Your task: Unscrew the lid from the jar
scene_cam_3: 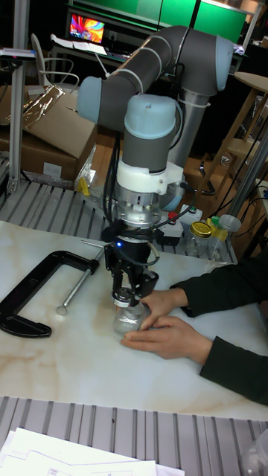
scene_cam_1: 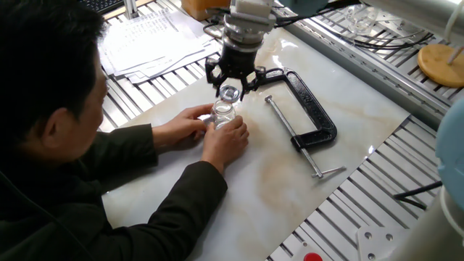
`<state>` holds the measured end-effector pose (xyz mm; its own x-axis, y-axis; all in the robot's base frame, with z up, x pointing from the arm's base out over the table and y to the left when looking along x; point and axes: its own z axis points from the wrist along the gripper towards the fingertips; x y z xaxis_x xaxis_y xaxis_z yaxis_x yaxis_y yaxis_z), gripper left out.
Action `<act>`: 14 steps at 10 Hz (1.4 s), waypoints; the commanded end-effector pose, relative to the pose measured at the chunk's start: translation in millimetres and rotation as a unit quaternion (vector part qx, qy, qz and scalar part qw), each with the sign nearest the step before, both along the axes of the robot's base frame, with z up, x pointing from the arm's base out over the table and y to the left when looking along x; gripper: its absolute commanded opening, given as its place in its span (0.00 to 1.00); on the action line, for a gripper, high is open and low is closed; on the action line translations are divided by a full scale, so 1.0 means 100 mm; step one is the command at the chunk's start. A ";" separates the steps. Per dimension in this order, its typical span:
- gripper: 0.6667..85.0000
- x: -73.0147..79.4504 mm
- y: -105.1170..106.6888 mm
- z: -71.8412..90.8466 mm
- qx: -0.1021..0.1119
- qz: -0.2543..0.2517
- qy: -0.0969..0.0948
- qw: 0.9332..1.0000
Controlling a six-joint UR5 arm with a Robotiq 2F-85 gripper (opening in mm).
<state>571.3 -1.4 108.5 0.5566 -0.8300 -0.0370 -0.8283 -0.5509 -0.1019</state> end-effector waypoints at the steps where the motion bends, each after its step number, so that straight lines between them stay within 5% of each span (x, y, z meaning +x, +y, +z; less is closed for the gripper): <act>1: 0.08 0.52 -0.54 0.29 -0.026 -0.234 -0.038 0.971; 2: 0.44 0.61 -0.57 0.26 -0.021 -0.244 -0.029 0.969; 3: 1.00 0.74 -0.80 0.23 -0.059 -0.228 -0.051 0.970; 4: 1.00 0.77 -0.98 0.26 -0.099 -0.248 -0.061 0.962; 5: 0.98 0.87 -0.85 0.28 -0.087 -0.270 -0.068 0.957; 6: 0.49 0.92 -0.66 0.31 -0.051 -0.340 -0.070 0.936; 7: 0.01 1.02 -0.46 0.39 -0.007 -0.415 -0.080 0.906; 8: 0.01 0.94 -0.25 0.46 0.025 -0.520 -0.055 0.852; 9: 0.01 0.87 -0.10 0.52 0.052 -0.631 -0.033 0.773; 10: 0.01 0.90 0.13 0.55 0.091 -0.684 -0.004 0.723; 11: 0.01 0.91 0.07 0.57 0.090 -0.703 -0.012 0.705; 12: 0.01 0.75 0.02 0.57 0.069 -0.723 0.002 0.688; 13: 0.01 0.64 0.01 0.56 0.056 -0.728 0.015 0.683; 14: 0.01 0.62 0.01 0.54 0.056 -0.726 0.017 0.685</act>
